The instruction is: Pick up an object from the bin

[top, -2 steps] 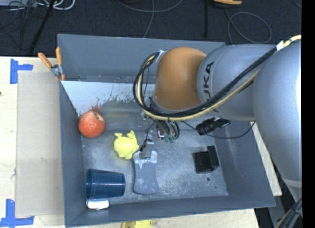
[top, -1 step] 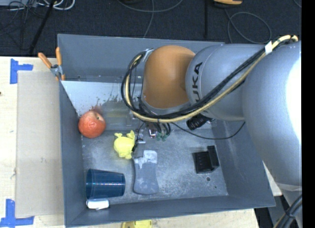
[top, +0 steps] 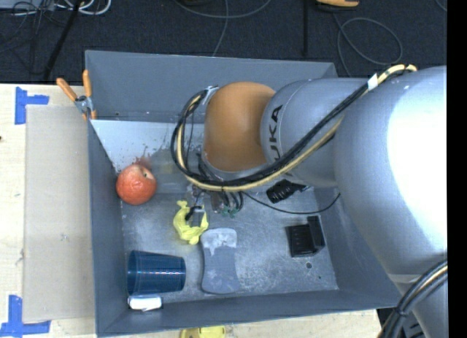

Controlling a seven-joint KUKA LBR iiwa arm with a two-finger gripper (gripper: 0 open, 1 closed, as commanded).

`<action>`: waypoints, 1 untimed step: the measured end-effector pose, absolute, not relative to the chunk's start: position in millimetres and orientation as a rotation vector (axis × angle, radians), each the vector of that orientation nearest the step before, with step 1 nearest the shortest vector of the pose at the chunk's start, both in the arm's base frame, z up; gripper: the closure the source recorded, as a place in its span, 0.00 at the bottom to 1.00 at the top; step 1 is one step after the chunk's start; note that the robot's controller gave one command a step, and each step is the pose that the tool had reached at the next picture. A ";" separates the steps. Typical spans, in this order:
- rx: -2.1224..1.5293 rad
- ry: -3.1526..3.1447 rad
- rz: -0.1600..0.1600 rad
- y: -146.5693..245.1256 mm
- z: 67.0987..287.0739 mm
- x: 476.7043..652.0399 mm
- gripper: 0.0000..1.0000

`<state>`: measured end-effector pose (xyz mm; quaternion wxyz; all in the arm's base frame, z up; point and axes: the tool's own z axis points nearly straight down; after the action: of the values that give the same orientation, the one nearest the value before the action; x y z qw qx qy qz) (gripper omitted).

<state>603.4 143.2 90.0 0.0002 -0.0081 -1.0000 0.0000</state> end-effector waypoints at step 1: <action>-0.026 -3.141 0.000 143.1 90.0 603.4 1.00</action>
Offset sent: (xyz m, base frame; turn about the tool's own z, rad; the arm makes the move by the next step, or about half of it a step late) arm -0.0254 -0.0117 0.1336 -0.0469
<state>603.4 143.1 90.0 0.0002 -0.0082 -1.0000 0.0000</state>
